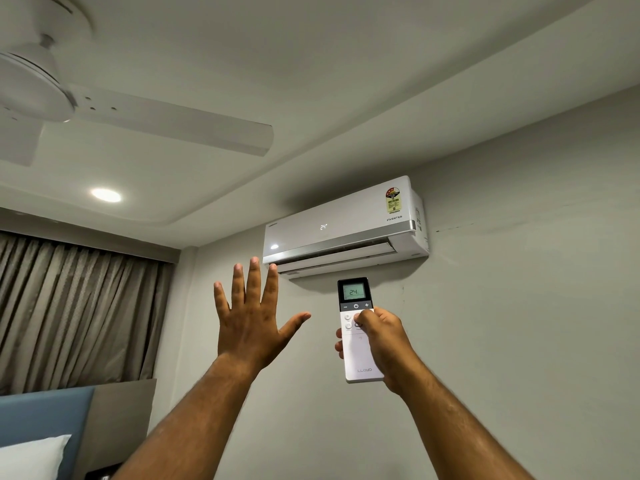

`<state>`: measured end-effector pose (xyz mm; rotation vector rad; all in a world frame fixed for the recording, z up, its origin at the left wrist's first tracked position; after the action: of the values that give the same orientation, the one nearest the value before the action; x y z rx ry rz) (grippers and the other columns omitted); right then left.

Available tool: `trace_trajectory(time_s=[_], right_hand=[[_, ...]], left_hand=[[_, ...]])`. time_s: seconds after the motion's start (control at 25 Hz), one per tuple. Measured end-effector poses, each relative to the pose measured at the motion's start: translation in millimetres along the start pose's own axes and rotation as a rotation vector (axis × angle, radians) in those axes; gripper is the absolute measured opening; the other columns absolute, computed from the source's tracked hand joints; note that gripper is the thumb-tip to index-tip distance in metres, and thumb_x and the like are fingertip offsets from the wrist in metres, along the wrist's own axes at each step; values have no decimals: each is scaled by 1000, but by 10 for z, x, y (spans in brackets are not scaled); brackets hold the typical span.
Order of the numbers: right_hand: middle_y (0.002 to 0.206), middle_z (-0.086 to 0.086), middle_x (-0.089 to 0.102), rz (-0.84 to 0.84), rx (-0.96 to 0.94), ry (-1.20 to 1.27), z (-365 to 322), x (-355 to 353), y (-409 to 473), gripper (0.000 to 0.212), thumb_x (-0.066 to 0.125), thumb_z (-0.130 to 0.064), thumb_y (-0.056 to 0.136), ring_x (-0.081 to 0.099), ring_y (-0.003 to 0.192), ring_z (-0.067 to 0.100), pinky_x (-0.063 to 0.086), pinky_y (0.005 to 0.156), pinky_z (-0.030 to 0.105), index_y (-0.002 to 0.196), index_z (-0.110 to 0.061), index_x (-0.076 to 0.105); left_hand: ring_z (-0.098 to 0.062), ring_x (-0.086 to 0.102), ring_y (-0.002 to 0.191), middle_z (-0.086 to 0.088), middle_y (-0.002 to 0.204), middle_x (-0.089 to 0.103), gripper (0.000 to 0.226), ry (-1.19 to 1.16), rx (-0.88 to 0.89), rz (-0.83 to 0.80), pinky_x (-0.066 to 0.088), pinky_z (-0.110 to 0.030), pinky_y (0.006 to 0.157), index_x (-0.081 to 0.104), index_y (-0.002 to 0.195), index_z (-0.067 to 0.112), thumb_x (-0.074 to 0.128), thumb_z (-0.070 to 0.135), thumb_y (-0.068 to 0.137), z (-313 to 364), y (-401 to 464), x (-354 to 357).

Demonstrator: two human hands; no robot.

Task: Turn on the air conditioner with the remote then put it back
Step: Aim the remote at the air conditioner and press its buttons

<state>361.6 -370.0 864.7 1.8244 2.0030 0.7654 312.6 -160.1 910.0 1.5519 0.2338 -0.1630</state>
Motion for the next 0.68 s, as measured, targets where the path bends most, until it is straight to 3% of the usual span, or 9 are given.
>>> trace_trajectory(time_s=[0.68], right_hand=[[78, 16, 75, 0, 1, -6, 94, 56, 57, 15, 46, -15, 95, 73, 57, 26, 59, 51, 32, 97, -10, 60]], left_hand=[[-32, -12, 145, -7, 155, -16, 99, 11, -8, -4, -8, -60, 112, -13, 145, 26, -2, 87, 67, -85, -32, 143]])
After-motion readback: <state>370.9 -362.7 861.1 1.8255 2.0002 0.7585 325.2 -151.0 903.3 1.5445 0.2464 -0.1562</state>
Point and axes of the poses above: each hand's wrist, its own y-axis towards the middle knuckle, its own x-axis out of the palm, z = x × y, the point moved 8 cm from there along y, towards the middle knuckle
